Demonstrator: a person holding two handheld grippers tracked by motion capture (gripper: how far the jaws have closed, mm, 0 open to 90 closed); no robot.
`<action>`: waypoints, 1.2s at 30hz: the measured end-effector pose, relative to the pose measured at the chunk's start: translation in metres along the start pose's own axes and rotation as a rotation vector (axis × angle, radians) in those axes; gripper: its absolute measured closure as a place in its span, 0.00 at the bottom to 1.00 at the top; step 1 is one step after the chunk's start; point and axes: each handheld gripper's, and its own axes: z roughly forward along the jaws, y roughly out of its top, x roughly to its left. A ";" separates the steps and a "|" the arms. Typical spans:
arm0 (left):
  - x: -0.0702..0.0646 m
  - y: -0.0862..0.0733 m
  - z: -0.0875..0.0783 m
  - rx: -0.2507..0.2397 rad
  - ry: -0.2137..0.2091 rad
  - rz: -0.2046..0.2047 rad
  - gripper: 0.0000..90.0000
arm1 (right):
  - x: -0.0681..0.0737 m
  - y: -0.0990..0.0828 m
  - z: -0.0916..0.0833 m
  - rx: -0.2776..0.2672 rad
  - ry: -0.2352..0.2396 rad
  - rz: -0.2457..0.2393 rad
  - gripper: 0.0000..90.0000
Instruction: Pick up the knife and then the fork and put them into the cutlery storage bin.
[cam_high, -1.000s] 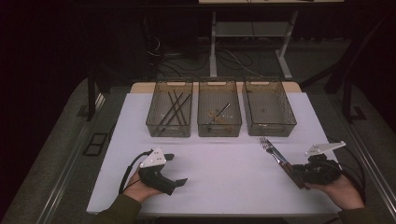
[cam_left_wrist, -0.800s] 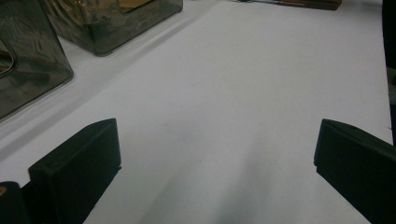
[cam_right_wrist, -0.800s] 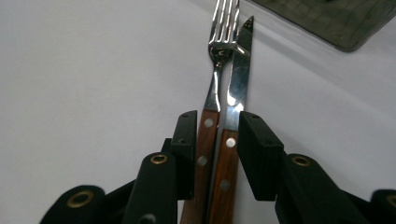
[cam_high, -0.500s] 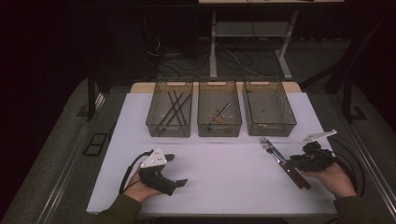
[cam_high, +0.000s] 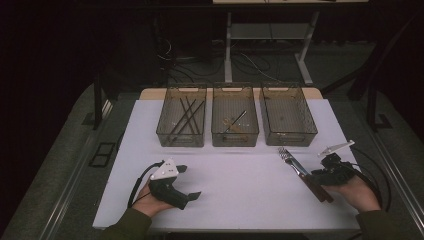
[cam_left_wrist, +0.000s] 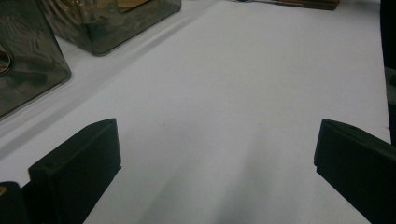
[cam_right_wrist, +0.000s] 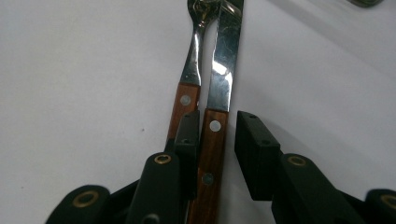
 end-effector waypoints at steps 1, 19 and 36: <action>0.000 0.000 0.000 -0.001 0.000 -0.001 0.00 | 0.000 0.000 0.000 0.007 -0.003 0.002 0.78; 0.000 0.000 0.000 -0.002 -0.002 -0.002 0.00 | 0.000 0.045 0.017 0.362 -0.026 0.006 0.82; 0.000 0.000 0.000 -0.005 -0.006 0.000 0.00 | -0.006 0.034 0.005 0.232 -0.024 0.018 0.85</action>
